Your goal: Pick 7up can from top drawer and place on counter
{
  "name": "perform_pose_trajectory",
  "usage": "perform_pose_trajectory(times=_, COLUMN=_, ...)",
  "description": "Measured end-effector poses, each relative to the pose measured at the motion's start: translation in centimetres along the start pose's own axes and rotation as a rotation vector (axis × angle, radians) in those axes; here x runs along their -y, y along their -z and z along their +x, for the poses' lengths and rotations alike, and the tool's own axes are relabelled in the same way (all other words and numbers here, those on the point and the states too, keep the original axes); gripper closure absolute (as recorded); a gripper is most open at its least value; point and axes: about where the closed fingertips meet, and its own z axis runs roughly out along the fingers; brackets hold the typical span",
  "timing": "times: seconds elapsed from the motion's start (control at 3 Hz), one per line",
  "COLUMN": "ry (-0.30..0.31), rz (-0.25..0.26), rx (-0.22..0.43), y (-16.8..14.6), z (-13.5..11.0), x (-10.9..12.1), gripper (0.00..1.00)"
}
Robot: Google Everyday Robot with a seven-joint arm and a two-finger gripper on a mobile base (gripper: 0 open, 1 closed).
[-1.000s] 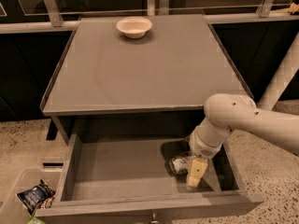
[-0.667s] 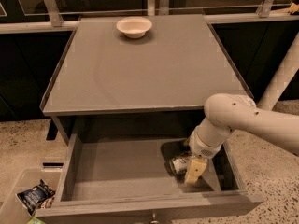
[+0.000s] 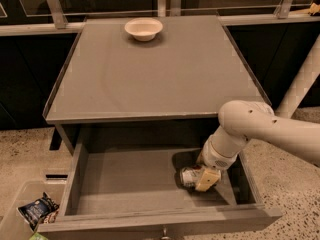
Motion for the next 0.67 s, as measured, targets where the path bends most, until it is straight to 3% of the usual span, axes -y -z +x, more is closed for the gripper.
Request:
perform_pose_trajectory(times=0.33, ry=0.000, rz=0.000, rx=0.000, y=0.00, z=0.00, x=0.00, gripper=0.87)
perform_pose_trajectory(times=0.67, ry=0.002, rz=0.000, rx=0.000, y=0.57, z=-0.20, x=-0.15, gripper=1.00)
